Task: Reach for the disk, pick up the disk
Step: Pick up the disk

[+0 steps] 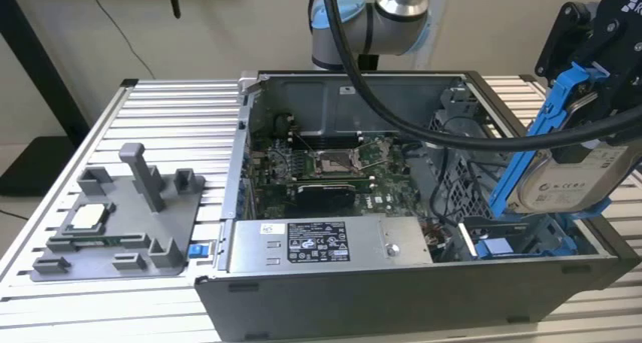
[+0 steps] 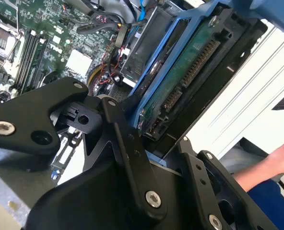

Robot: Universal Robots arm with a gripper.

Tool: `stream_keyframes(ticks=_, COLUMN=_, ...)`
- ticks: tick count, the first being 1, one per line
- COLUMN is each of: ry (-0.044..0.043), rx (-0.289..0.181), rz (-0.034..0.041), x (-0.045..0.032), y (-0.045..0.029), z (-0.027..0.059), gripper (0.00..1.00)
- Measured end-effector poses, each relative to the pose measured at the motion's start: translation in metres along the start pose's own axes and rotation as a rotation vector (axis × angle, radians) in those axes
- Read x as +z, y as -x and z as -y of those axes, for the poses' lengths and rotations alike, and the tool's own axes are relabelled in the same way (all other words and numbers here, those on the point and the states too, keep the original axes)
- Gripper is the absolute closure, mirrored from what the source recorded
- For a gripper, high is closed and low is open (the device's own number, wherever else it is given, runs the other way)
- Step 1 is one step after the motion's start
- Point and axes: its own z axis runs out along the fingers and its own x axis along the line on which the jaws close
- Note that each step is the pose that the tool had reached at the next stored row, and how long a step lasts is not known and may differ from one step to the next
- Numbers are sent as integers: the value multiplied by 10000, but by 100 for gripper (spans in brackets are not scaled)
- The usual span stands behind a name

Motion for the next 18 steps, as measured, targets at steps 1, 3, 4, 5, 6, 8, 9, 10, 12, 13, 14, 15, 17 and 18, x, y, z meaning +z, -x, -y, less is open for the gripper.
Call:
stream_keyframes(ticks=1, ry=0, rx=0, rz=0, x=1, y=0, z=0, gripper=100)
stream_keyframes(ticks=3, ry=0, rx=0, rz=0, x=1, y=0, z=0, gripper=100)
stream_keyframes(ticks=4, ry=0, rx=0, rz=-1, x=1, y=0, z=0, gripper=100)
stream_keyframes(ticks=5, ry=0, rx=0, rz=0, x=2, y=0, z=0, gripper=100)
stream_keyframes(ticks=6, ry=0, rx=0, rz=0, x=2, y=0, z=0, gripper=100)
stream_keyframes(ticks=8, ry=0, rx=0, rz=0, x=2, y=0, z=0, gripper=100)
stream_keyframes(ticks=9, ry=0, rx=0, rz=0, x=2, y=0, z=0, gripper=100)
stream_keyframes(ticks=10, ry=0, rx=0, rz=0, x=2, y=0, z=0, gripper=100)
stream_keyframes(ticks=12, ry=0, rx=0, rz=-1, x=2, y=0, z=0, gripper=100)
stream_keyframes(ticks=13, ry=0, rx=0, rz=-1, x=2, y=0, z=0, gripper=0)
stream_keyframes(ticks=14, ry=0, rx=0, rz=0, x=2, y=0, z=0, gripper=0)
stream_keyframes(ticks=15, ry=0, rx=0, rz=-1, x=2, y=0, z=0, gripper=0)
stream_keyframes(ticks=17, ry=1, rx=0, rz=-1, x=2, y=0, z=0, gripper=0)
stream_keyframes(ticks=18, ry=0, rx=0, rz=0, x=3, y=0, z=0, gripper=0)
